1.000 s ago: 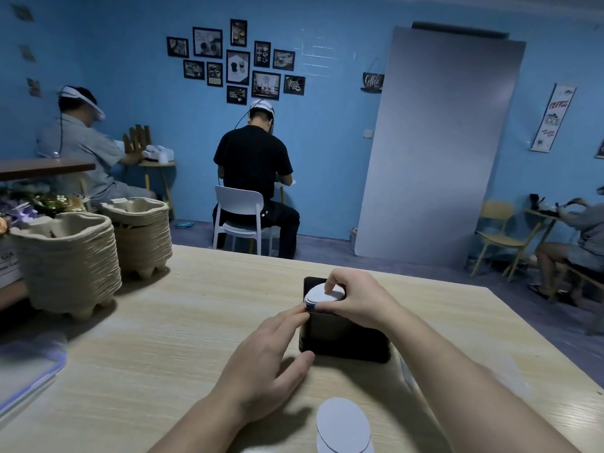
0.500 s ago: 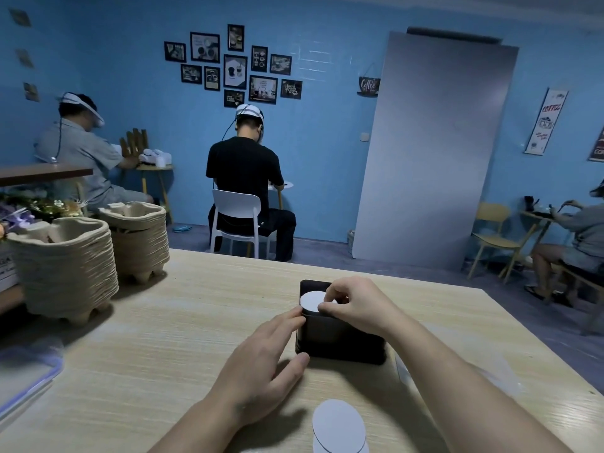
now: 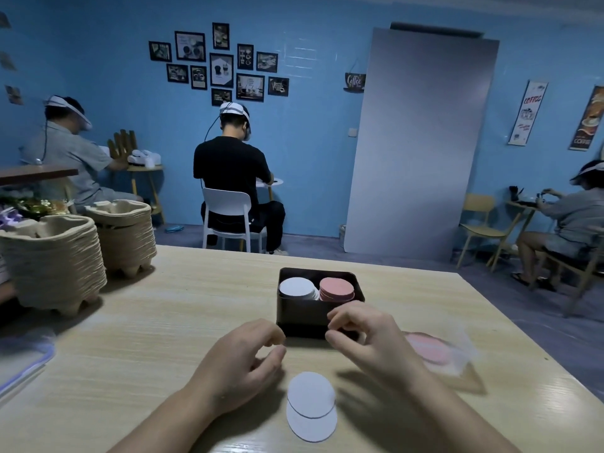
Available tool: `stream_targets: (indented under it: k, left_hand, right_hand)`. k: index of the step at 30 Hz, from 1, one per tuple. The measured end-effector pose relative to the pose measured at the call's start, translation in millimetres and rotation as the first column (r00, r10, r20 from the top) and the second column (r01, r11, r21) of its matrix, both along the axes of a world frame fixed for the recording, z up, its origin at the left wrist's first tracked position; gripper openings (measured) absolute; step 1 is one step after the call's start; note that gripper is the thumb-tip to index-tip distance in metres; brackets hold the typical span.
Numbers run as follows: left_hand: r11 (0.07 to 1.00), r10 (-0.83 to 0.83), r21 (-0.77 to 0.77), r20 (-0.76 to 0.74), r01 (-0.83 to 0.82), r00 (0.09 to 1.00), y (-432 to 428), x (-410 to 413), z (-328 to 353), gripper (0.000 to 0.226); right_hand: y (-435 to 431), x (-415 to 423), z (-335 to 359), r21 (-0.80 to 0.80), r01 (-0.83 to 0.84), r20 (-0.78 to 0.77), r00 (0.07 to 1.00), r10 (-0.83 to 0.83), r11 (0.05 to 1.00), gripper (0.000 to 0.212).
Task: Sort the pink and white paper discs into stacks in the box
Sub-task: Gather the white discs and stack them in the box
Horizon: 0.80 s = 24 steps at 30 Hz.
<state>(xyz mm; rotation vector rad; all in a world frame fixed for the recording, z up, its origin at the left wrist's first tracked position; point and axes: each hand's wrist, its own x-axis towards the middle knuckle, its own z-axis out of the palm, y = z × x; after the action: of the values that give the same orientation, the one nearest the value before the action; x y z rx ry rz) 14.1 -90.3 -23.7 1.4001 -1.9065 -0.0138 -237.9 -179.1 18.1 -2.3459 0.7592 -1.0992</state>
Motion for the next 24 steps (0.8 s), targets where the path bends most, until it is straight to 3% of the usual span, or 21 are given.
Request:
stream_targets:
  k: [4, 7, 14, 20, 24]
  left_hand:
    - [0.997, -0.006, 0.082, 0.074, 0.0, 0.997, 6, -2, -3, 0.012]
    - [0.996, 0.022, 0.083, 0.137, -0.033, 0.99, 7, -4, -7, 0.012]
    - [0.993, 0.05, 0.094, 0.16, -0.066, 0.986, 4, -6, -3, 0.009]
    - [0.993, 0.037, 0.108, 0.157, -0.054, 0.987, 6, -7, 0, 0.014]
    - [0.994, 0.012, 0.107, 0.137, -0.027, 0.99, 10, -8, 1, 0.018]
  right_hand:
    - [10, -4, -26, 0.064, -0.033, -0.04, 0.999, 0.036, 0.997, 0.008]
    - [15, -7, -37, 0.092, -0.038, -0.153, 0.987, 0.052, 0.995, 0.009]
    - [21, -11, -34, 0.086, -0.114, -0.424, 0.895, 0.14, 0.99, 0.051]
    - [24, -8, -32, 0.074, -0.092, -0.383, 0.917, 0.113, 0.993, 0.043]
    - [23, -8, -31, 0.101, -0.072, -0.232, 0.968, 0.094, 0.992, 0.037]
